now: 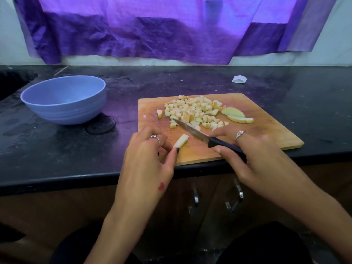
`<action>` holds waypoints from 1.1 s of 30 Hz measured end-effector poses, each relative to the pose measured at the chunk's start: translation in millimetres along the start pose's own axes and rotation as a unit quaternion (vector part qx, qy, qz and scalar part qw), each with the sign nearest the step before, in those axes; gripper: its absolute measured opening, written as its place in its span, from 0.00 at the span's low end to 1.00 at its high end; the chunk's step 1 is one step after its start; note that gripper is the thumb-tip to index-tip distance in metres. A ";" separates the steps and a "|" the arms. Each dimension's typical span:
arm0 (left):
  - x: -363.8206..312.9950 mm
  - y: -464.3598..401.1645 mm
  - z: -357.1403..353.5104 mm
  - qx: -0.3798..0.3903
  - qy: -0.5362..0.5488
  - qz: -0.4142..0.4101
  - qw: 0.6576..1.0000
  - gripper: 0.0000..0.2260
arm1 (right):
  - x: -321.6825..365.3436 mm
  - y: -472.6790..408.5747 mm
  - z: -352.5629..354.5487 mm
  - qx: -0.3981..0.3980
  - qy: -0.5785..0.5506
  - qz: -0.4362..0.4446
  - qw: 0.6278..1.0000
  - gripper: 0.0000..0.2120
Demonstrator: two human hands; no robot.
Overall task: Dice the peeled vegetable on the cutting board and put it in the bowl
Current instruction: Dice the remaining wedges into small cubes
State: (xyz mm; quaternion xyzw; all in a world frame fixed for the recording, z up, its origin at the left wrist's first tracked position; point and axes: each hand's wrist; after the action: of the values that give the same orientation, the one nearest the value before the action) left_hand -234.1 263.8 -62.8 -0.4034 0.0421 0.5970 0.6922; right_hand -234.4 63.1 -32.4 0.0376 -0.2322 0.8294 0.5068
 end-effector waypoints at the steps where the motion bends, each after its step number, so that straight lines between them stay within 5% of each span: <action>1: 0.2 -0.3 -0.3 -0.001 -0.002 0.000 1.000 0.03 | 0.8 0.4 -1.1 -0.003 -0.004 0.008 1.000 0.12; 10: 3.6 -2.1 -2.7 -0.004 0.019 0.000 1.000 0.04 | 5.4 -4.4 -4.0 -0.020 0.001 0.010 1.000 0.09; 18: 1.2 -0.8 -2.9 -0.014 0.031 0.002 0.999 0.04 | 17.4 -12.8 -6.4 0.073 0.052 0.003 0.996 0.14; 27: 0.8 0.1 -3.6 -0.019 0.037 0.001 0.999 0.05 | -1.4 5.8 -3.5 -0.045 0.009 0.029 0.999 0.13; 33: 3.0 0.0 -4.6 -0.018 0.041 0.002 0.999 0.04 | 7.2 0.9 -8.5 -0.014 -0.005 0.022 1.000 0.12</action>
State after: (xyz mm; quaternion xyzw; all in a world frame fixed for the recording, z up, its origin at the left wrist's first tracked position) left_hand -231.3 263.4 -67.6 -0.4396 0.0608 0.5818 0.6816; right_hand -237.2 72.3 -38.2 0.0295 -0.2473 0.8369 0.4874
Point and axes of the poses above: each hand's wrist, its own y-axis away from the middle knuckle, its own z-axis out of the back of the hand, x = y × z, and after that the axes turned 1 degree about -y, right-handed
